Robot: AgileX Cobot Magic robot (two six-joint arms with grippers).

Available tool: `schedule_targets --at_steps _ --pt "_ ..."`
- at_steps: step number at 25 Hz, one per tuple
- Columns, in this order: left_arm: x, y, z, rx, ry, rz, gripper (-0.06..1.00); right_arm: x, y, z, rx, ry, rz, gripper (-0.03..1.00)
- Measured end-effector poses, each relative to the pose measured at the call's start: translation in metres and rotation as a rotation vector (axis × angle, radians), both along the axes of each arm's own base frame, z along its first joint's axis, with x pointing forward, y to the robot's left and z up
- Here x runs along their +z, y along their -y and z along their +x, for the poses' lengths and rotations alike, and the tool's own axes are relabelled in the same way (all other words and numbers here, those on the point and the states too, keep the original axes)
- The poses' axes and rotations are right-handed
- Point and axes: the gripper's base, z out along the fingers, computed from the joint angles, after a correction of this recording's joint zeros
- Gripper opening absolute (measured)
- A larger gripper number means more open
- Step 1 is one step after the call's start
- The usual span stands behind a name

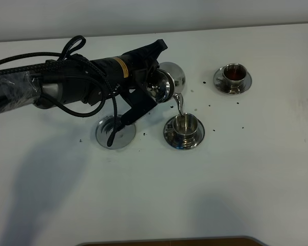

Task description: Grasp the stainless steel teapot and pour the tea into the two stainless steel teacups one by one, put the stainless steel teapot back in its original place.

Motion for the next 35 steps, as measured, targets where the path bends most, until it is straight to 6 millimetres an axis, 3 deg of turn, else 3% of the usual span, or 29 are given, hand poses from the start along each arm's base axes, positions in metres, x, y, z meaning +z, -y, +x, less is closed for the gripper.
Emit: schedule_targets --at_steps 35 --pt "0.01 0.013 -0.001 -0.189 0.177 0.034 0.24 0.0 0.0 0.0 0.0 0.0 0.0 0.24"
